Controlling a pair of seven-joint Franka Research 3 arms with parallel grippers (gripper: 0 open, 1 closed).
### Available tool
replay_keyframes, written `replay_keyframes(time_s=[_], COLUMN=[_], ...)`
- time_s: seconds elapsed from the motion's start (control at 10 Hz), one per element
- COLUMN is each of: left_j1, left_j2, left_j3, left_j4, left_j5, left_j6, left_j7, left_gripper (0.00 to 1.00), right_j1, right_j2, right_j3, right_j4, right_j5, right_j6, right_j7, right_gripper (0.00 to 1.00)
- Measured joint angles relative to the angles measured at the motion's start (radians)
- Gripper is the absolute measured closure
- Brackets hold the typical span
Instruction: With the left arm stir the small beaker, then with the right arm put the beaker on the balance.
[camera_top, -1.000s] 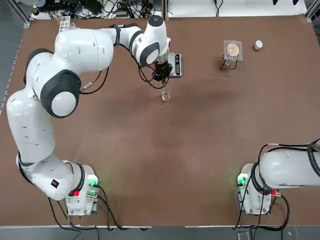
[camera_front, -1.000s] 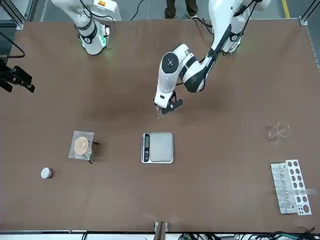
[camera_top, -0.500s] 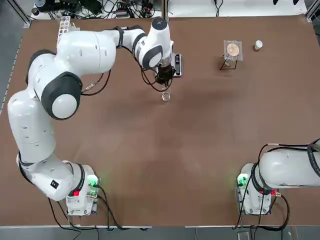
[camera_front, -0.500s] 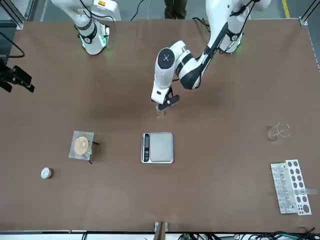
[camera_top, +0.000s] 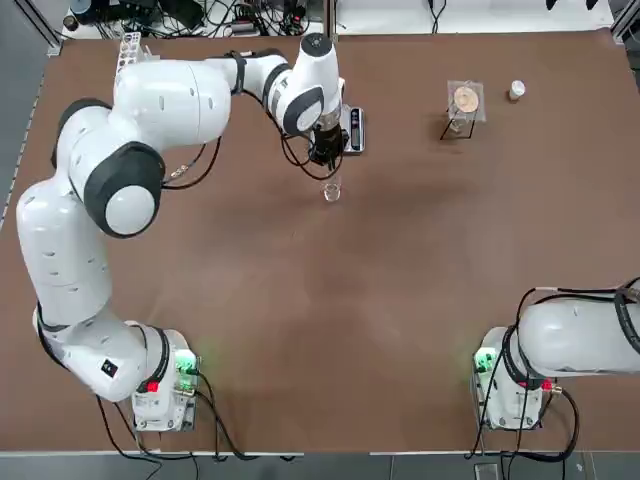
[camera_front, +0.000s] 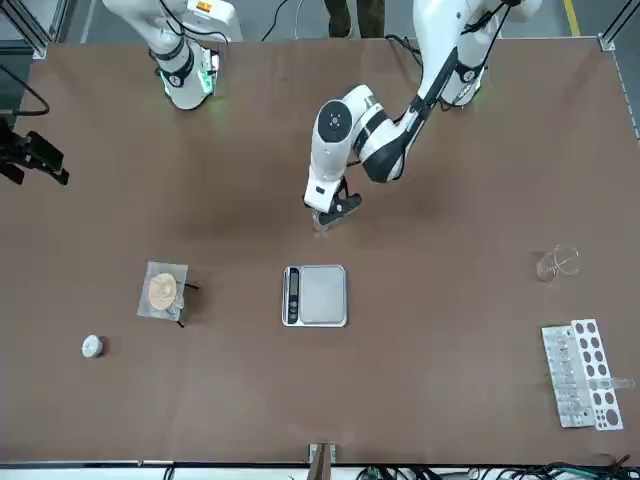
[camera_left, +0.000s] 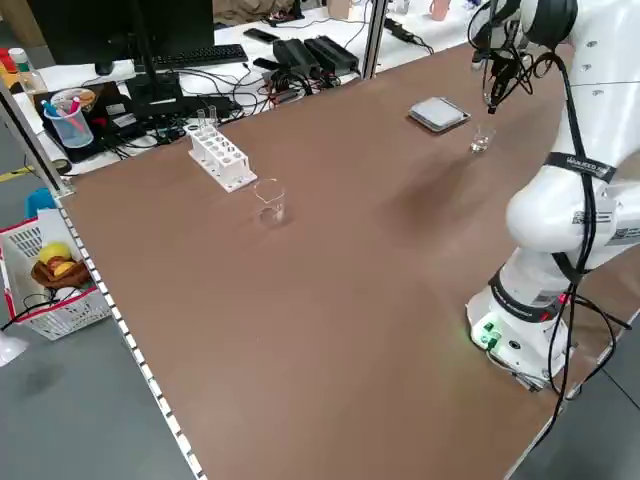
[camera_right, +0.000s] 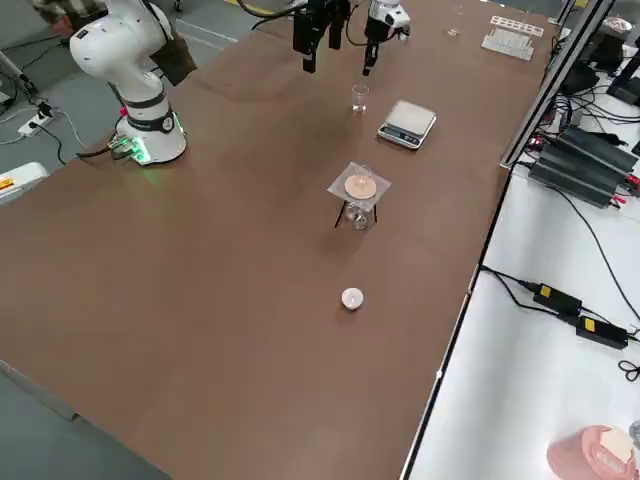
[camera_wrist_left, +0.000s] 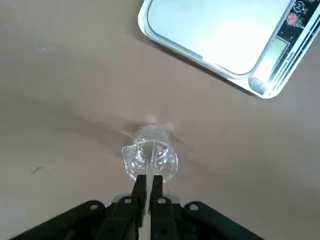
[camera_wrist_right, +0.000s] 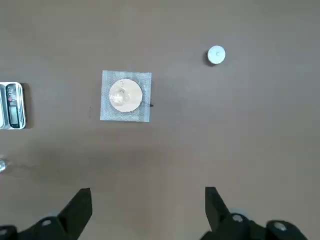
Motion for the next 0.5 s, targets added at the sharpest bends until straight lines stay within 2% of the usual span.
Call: replay_keyframes(time_s=[0.5], left_j1=[-0.009], left_j2=[0.004], left_j3=[-0.003], left_j4=[0.003], left_j5=[0.0], left_j6=[-0.032], left_j7=[0.0], left_gripper=[0.93], right_j1=[-0.001], right_j2=[0.0], right_j3=[0.0], right_j4=[0.0], right_j5=[0.0], right_j6=[-0.001], right_j7=[0.0], right_gripper=[0.0])
